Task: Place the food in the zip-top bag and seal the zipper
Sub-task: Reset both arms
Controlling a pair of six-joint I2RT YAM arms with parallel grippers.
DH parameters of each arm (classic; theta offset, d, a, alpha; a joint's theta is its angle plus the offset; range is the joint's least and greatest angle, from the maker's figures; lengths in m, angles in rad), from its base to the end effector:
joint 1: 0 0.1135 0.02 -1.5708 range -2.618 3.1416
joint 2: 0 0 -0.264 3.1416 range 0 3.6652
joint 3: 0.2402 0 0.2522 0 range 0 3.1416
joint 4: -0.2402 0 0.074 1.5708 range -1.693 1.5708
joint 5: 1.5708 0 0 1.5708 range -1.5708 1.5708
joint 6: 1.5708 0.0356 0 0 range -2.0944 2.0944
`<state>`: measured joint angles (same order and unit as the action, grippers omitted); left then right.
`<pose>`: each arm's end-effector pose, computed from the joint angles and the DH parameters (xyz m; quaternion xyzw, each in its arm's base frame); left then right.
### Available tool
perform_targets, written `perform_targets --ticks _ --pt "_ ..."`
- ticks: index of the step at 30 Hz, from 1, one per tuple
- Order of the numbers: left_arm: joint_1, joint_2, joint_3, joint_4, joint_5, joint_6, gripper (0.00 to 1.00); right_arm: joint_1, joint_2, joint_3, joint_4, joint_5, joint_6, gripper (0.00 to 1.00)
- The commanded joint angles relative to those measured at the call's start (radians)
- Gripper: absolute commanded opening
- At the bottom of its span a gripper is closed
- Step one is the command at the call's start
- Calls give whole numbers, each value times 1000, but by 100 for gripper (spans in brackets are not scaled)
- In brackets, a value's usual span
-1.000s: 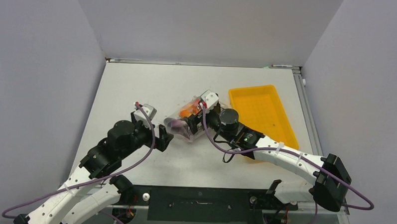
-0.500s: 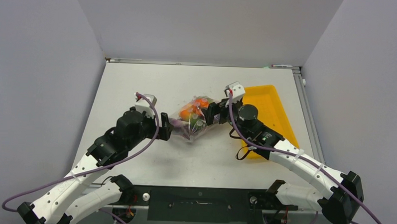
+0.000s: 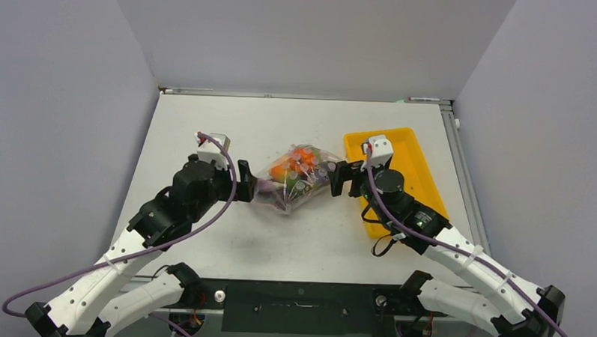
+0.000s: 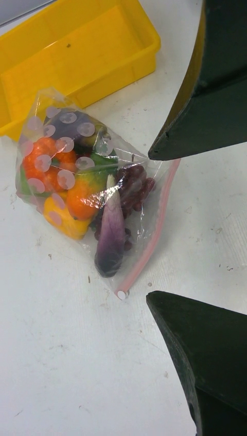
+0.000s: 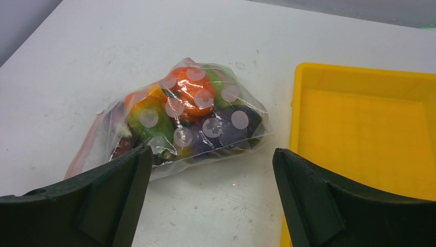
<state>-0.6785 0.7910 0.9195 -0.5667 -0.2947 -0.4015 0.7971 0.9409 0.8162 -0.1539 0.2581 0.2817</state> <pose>0.1369 -0.0971 0.3463 0.0372 0.8376 -0.1666 0.5189 0.1597 0.1505 0.3261 -0.1269 0.7854 0.2185 0.5651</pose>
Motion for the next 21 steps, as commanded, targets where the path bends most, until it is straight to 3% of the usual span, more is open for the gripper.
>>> perform_targets --ticks 1,12,21 --pt "5 -6 56 18 -45 27 96 -8 -103 45 -59 50 -6 90" --pt "5 -59 31 71 -55 -10 96 -7 -227 44 -125 13 -35 90" --pt "5 -28 55 20 -47 -22 96 -7 -275 39 -134 11 -34 90"
